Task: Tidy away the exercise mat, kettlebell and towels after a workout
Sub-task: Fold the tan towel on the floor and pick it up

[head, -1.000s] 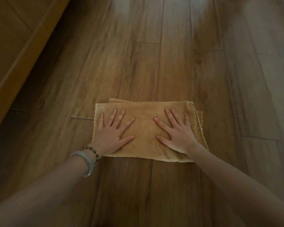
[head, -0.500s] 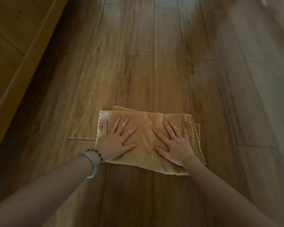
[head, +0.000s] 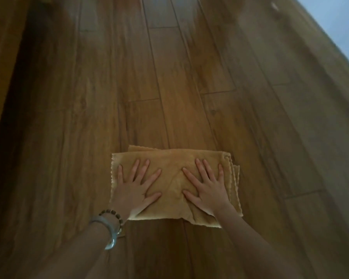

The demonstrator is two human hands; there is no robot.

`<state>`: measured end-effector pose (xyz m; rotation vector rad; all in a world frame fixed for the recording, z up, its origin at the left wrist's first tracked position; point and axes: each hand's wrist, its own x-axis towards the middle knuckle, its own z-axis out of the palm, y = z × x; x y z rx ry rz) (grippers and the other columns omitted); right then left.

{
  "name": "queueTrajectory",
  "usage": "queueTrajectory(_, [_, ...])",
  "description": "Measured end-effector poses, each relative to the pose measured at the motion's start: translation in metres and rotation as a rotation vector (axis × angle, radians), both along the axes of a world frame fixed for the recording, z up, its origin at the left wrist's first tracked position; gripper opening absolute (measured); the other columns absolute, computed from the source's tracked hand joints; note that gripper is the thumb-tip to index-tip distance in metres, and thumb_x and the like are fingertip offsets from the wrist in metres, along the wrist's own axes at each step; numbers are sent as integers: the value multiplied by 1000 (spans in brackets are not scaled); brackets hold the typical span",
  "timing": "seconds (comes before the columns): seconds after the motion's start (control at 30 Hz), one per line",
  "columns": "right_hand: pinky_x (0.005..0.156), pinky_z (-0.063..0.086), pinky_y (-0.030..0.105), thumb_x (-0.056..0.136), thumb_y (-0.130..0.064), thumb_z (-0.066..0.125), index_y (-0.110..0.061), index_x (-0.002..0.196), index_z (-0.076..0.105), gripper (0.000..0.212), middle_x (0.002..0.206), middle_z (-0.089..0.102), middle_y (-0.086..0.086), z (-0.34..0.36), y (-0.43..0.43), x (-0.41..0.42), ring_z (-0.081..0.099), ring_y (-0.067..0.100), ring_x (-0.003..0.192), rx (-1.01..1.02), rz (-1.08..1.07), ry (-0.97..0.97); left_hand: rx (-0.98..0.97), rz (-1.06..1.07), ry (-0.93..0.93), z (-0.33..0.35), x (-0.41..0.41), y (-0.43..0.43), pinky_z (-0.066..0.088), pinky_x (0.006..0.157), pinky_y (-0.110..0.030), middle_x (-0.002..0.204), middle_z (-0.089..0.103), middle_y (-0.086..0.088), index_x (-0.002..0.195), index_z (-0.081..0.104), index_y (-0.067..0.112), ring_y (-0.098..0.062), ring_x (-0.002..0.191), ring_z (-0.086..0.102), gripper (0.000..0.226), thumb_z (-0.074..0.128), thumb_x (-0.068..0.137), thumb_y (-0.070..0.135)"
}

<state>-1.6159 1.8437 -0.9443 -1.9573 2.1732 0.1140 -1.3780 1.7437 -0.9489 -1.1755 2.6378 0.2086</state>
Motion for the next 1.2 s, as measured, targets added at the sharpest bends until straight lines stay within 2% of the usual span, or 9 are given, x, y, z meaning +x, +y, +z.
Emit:
queueTrajectory(0.1, [106,7,63,86,-73,14,-44,145,16,66,155,22,6,3,-1,-9,23,29,141,4,18,-22,2,-19,-48,-1,-4,-1,12,103,-65,156,21,-3,148,17,39,-31,140,20,69,18,89,72])
queueTrajectory(0.4, [104,9,61,87,-73,17,-47,145,13,64,155,24,3,1,-10,-106,24,28,141,-12,105,-10,-106,-94,65,-6,-85,-8,16,103,-63,153,29,-5,148,21,38,-31,138,26,69,20,88,73])
queueTrajectory(0.5, [105,6,60,87,-73,17,-48,145,10,64,156,18,2,-4,-21,-158,17,26,143,-6,116,1,-88,-28,100,-10,-136,-7,16,103,-65,153,29,-4,147,23,40,-30,138,26,69,20,87,73])
queueTrajectory(0.67, [109,-12,57,83,-76,7,-53,141,-11,64,155,-13,-6,-4,-51,-242,-14,18,143,2,215,35,-84,79,125,-11,-215,-9,5,106,-62,153,31,-4,146,24,41,-30,138,23,66,19,89,73])
queueTrajectory(0.8, [110,-9,57,82,-77,2,-53,141,-8,65,158,-5,-3,-4,-83,-290,-5,21,145,-1,314,73,-63,172,118,-7,-255,-14,6,104,-64,152,33,-4,145,28,41,-32,138,28,65,16,89,73])
queueTrajectory(0.9, [110,-9,57,80,-78,-2,-54,139,-14,65,158,-6,-3,-4,-106,-307,-5,21,145,6,385,86,-60,227,109,-6,-270,-21,5,104,-63,152,32,-4,145,24,42,-32,139,30,65,16,89,73])
queueTrajectory(0.97, [110,-10,57,80,-78,-2,-54,139,-15,65,158,-7,-2,-3,-118,-311,-6,22,145,2,425,81,-52,267,118,-7,-273,-21,1,105,-63,155,27,-2,146,19,42,-30,141,23,65,14,89,73])
queueTrajectory(1.13, [109,-8,58,84,-75,7,-51,143,-3,65,158,5,2,-4,-137,-307,3,25,145,-16,534,32,-31,395,138,-3,-268,-14,-8,108,-61,157,-1,6,146,-2,49,-21,144,-6,67,7,86,77])
queueTrajectory(1.2, [108,-6,59,85,-75,6,-50,143,-2,64,158,9,4,-2,-147,-295,8,26,144,-13,575,22,-42,442,118,-1,-261,-10,-10,108,-60,157,-3,6,145,-6,49,-20,143,-10,67,6,85,77])
